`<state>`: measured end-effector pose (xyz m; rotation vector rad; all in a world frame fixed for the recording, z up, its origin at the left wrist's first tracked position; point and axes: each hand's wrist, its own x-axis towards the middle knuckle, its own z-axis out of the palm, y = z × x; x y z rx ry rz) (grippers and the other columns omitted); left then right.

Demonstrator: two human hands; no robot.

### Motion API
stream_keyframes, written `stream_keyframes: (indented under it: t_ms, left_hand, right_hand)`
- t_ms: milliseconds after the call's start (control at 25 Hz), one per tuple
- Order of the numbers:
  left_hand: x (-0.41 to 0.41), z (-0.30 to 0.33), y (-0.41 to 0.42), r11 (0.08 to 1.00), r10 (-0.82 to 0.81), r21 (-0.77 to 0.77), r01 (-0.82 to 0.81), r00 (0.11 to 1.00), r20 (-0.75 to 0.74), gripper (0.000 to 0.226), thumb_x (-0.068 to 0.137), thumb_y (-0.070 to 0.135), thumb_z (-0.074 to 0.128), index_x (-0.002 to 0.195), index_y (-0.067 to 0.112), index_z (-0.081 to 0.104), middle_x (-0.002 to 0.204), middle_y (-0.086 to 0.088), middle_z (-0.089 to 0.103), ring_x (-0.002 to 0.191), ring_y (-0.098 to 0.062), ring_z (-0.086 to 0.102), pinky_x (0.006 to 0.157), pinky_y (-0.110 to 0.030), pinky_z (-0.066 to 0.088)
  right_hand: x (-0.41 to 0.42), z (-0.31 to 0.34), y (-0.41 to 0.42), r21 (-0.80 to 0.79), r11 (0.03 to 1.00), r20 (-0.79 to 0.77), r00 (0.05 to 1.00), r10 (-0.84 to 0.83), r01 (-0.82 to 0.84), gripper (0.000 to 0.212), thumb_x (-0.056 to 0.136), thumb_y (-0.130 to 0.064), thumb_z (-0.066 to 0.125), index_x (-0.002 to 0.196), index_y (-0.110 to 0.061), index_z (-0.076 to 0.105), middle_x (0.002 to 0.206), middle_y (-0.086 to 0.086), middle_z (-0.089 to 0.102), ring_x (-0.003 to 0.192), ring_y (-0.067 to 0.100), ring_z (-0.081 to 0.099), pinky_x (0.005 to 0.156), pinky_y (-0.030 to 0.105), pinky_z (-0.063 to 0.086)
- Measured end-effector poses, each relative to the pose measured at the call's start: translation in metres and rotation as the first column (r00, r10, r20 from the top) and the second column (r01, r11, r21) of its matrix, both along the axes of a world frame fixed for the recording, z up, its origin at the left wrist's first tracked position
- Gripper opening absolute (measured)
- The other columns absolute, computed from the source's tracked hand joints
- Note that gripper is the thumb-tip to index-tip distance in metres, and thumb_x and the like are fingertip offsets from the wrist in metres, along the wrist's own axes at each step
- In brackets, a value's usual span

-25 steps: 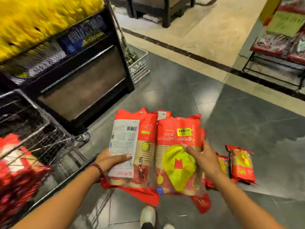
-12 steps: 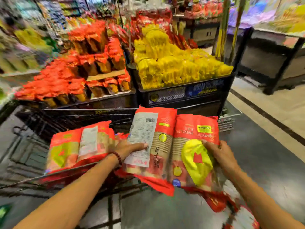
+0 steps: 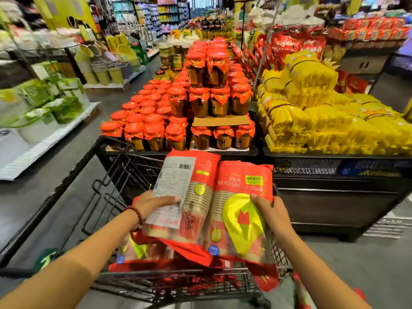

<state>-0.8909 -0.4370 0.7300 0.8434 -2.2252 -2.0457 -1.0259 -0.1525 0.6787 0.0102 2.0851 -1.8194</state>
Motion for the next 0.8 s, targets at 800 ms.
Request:
stream_keyframes:
  t_ms: [800]
  left_hand:
    - [0.067,-0.120,-0.124,0.956,0.249,0.043,-0.289,0.882,0.400,0.038,0.077,0.006,0.076,0.114,0.004,0.066,0.103,-0.009,0.072,0.091,-0.023,0.066,0.091,-0.033,0.051]
  right_hand:
    - [0.023,-0.071,-0.173,0.430,0.870,0.098,0.971,0.219,-0.240,0.044,0.085,-0.040,0.070,0.100,-0.011,0.041,0.105,0.013,0.063,0.094,0.032,0.060,0.085,0.042,0.049]
